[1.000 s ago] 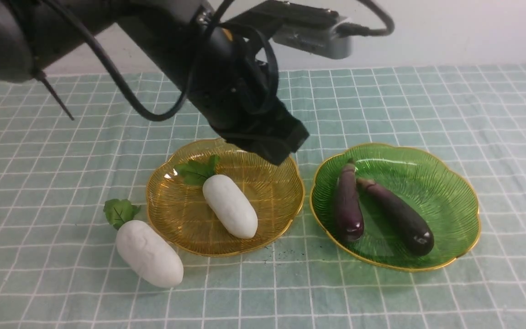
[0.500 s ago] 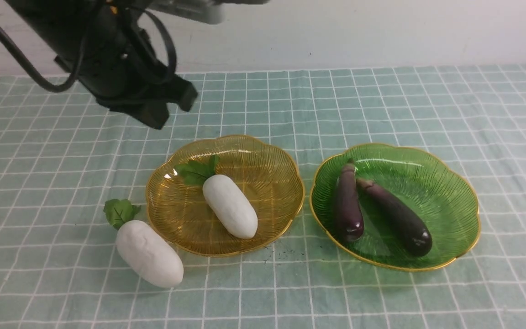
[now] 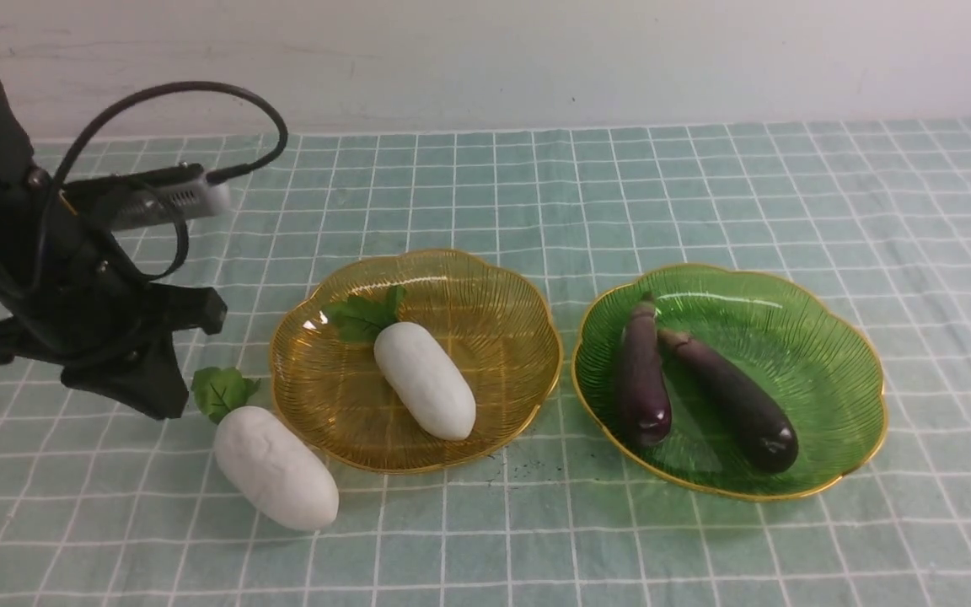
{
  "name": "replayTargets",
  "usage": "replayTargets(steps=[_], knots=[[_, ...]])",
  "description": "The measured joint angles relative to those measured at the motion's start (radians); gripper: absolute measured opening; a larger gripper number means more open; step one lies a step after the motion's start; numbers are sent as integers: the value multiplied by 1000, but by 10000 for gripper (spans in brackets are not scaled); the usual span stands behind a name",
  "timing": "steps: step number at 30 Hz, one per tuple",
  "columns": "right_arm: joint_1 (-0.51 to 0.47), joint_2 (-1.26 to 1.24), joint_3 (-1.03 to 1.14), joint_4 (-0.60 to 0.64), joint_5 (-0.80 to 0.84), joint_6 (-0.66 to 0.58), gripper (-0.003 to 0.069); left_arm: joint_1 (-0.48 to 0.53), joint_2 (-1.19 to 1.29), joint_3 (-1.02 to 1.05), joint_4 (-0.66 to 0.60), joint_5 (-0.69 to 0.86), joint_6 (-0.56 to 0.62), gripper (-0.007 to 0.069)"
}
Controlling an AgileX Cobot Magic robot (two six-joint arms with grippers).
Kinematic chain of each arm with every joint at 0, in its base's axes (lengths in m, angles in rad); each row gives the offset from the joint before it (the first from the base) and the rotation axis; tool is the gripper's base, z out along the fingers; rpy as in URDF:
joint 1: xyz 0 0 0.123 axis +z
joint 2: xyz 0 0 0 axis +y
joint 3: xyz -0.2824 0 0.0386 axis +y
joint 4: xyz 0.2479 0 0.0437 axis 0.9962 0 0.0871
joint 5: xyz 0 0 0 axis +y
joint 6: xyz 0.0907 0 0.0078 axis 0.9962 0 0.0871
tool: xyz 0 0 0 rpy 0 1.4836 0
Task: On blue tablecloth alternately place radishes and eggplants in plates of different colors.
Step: 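Pick up the white radish and place it in the left plate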
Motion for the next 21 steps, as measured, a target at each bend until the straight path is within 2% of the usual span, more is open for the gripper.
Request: replayTargets(steps=[6, 16, 18, 21], knots=[[0, 0, 0, 0, 0, 0, -15, 0, 56, 3, -27, -104, -129, 135], [0, 0, 0, -1, 21, 0, -15, 0, 182, 4, -49, -305, -273, 426], [0, 0, 0, -1, 25, 0, -15, 0, 217, 4, -56, -314, -280, 463], [0, 0, 0, -1, 26, 0, -15, 0, 244, 4, -56, -314, -281, 477]])
